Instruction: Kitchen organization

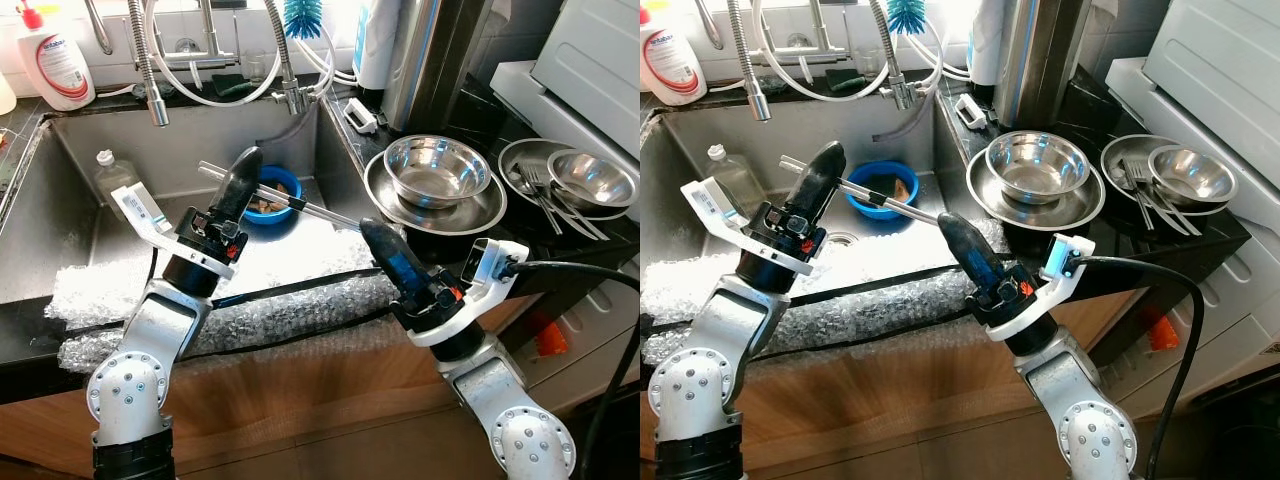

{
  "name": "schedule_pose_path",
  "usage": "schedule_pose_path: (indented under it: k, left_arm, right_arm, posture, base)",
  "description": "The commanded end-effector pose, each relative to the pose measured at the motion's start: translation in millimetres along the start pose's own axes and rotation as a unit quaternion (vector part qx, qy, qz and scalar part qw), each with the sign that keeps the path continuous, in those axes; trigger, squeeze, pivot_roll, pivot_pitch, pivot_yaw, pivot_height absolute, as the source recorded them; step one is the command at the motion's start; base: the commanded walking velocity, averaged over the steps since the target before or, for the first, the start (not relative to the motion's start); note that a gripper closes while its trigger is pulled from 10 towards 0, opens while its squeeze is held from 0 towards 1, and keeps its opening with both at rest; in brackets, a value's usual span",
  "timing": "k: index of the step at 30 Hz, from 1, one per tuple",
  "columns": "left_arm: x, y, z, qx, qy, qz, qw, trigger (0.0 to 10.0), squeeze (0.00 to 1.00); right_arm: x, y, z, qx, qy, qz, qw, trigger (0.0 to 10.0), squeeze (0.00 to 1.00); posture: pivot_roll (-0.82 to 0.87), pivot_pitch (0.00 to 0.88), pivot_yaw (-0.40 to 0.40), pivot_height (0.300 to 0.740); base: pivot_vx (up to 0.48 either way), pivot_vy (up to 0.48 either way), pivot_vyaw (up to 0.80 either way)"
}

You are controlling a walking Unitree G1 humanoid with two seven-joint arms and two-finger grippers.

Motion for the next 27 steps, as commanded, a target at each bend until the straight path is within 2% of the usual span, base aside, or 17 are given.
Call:
schedule_pose_path:
  k: [1, 3, 4, 5, 12, 16, 17, 19, 20, 24, 27]
  left_arm:
    - [0, -1.7, -1.4, 0.009, -0.005, 0.009, 1.000, 0.0, 0.00]
    - [1, -1.6, -1.4, 0.010, -0.005, 0.007, 1.000, 0.0, 0.00]
    - [-2, -1.8, -1.8, 0.012, -0.007, 0.006, 1.000, 0.0, 0.00]
    - [-2, -2.1, -1.6, 0.014, -0.006, 0.007, 1.000, 0.0, 0.00]
    - [9, -4.5, 1.0, 0.023, 0.012, 0.015, 1.000, 0.0, 0.00]
    - [23, -5.2, 3.3, 0.031, 0.043, 0.017, 0.998, 0.0, 0.00]
    - [28, -4.4, 4.5, 0.032, 0.053, 0.017, 0.998, 0.0, 0.00]
    - [31, -4.0, 5.2, 0.032, 0.059, 0.018, 0.998, 0.0, 0.00]
    - [34, -3.0, 6.4, 0.032, 0.063, 0.025, 0.997, 0.0, 0.00]
    - [56, -2.7, 8.4, 0.042, 0.107, 0.027, 0.993, 0.0, 0.00]
    - [80, -4.3, 8.3, 0.066, 0.157, 0.051, 0.984, 0.0, 0.00]
  right_arm:
    - [11, 3.8, -0.6, -0.014, 0.019, -0.024, 0.999, 10.0, 0.00]
    - [11, 3.8, -0.5, -0.014, 0.019, -0.024, 0.999, 10.0, 0.00]
    - [12, 5.6, -0.9, -0.019, 0.025, -0.023, 0.999, 10.0, 0.97]
    - [12, 6.1, -0.7, -0.021, 0.027, -0.023, 0.999, 10.0, 1.00]
    - [15, 10.7, -0.3, -0.031, 0.035, -0.029, 0.998, 10.0, 1.00]
    - [15, 13.9, -0.7, -0.041, 0.037, -0.032, 0.998, 10.0, 0.99]
    - [15, 14.3, -0.8, -0.042, 0.037, -0.032, 0.998, 10.0, 0.51]
    - [15, 14.6, -0.8, -0.043, 0.037, -0.032, 0.998, 10.0, 0.51]
    - [14, 15.3, -1.0, -0.044, 0.035, -0.034, 0.998, 10.0, 0.00]
    - [14, 18.8, -2.2, -0.055, 0.033, -0.041, 0.997, 10.0, 0.00]
    - [15, 22.3, -3.7, -0.069, 0.032, -0.055, 0.996, 10.0, 0.00]
  posture:
    - [0.06, 0.102, -0.028, 0.740]
    - [0.06, 0.102, -0.028, 0.740]
    - [0.06, 0.111, -0.030, 0.740]
    - [0.06, 0.111, -0.031, 0.740]
    - [0.07, 0.116, -0.030, 0.740]
    - [0.07, 0.118, -0.030, 0.740]
    - [0.07, 0.118, -0.030, 0.740]
    - [0.07, 0.118, -0.030, 0.740]
    - [0.07, 0.118, -0.029, 0.740]
    - [0.07, 0.118, -0.028, 0.740]
    - [0.07, 0.119, -0.030, 0.740]
  base:
    - [0.000, 0.000, 0.00]
    - [0.000, 0.000, 0.00]
    - [0.000, 0.000, 0.00]
    - [0.000, 0.000, 0.00]
    - [0.000, 0.000, 0.00]
    - [0.000, 0.000, 0.00]
    - [0.000, 0.000, 0.00]
    - [0.000, 0.000, 0.00]
    - [0.000, 0.000, 0.00]
    - [0.000, 0.000, 0.00]
    - [0.000, 0.000, 0.00]
Point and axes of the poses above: a point about 5 cm out from each wrist's last joint towards the gripper, its own z axis pointing out of the wrist towards the gripper, its own x axis along the axis of the wrist's last joint, y = z × x, the point moved 6 cm from there along z, pointing out of the wrist towards the gripper, and after that the axes turned 1 degree about -z, right-handed, at the moved point
